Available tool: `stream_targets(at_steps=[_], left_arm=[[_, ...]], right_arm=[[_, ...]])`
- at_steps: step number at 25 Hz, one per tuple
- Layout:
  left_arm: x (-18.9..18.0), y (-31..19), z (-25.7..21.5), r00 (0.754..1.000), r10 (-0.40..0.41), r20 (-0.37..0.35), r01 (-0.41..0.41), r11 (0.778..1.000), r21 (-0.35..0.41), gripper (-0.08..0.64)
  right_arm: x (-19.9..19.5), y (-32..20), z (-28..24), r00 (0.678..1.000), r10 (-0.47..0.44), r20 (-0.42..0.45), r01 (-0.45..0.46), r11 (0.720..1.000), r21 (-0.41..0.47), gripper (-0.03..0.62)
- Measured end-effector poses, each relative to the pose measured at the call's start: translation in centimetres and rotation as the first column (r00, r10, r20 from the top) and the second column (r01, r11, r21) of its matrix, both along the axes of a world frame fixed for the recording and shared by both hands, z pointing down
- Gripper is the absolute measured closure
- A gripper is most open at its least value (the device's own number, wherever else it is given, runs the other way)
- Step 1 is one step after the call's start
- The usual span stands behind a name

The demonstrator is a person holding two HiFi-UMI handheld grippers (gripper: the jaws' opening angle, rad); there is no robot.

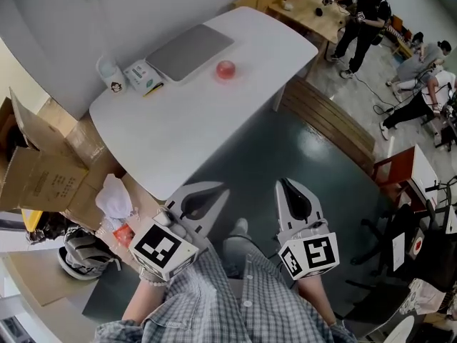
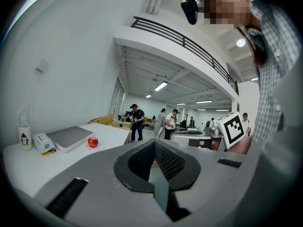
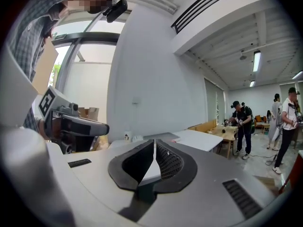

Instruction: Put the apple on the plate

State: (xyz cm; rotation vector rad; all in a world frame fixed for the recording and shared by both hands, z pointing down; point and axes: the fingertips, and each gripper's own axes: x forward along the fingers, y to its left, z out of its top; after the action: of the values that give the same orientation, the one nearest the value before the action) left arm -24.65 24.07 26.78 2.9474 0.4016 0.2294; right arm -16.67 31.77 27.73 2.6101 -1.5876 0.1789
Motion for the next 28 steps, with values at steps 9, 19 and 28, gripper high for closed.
stream_targets(at_steps=[9, 19, 28], left_arm=[[7.9, 1.2, -0.5, 0.999, -0.041, -0.002, 0.041, 0.999, 0.001, 0.551], [14.1, 1.9, -0.3, 0.997, -0.079, -0.011, 0.079, 0.997, 0.014, 0.551], [16.4, 0.6, 0.5, 0.995, -0.101, 0.012, 0.101, 0.995, 0.008, 0.551]], right_arm=[[8.0, 0.3, -0.7, 0.997, -0.054, -0.062, 0.053, 0.998, -0.017, 0.563], [14.6, 1.2, 0.2, 0.997, -0.074, -0.038, 0.074, 0.997, -0.010, 0.563], [17.0, 0.1, 1.3, 0.996, -0.084, -0.003, 0.084, 0.996, -0.004, 0.563]])
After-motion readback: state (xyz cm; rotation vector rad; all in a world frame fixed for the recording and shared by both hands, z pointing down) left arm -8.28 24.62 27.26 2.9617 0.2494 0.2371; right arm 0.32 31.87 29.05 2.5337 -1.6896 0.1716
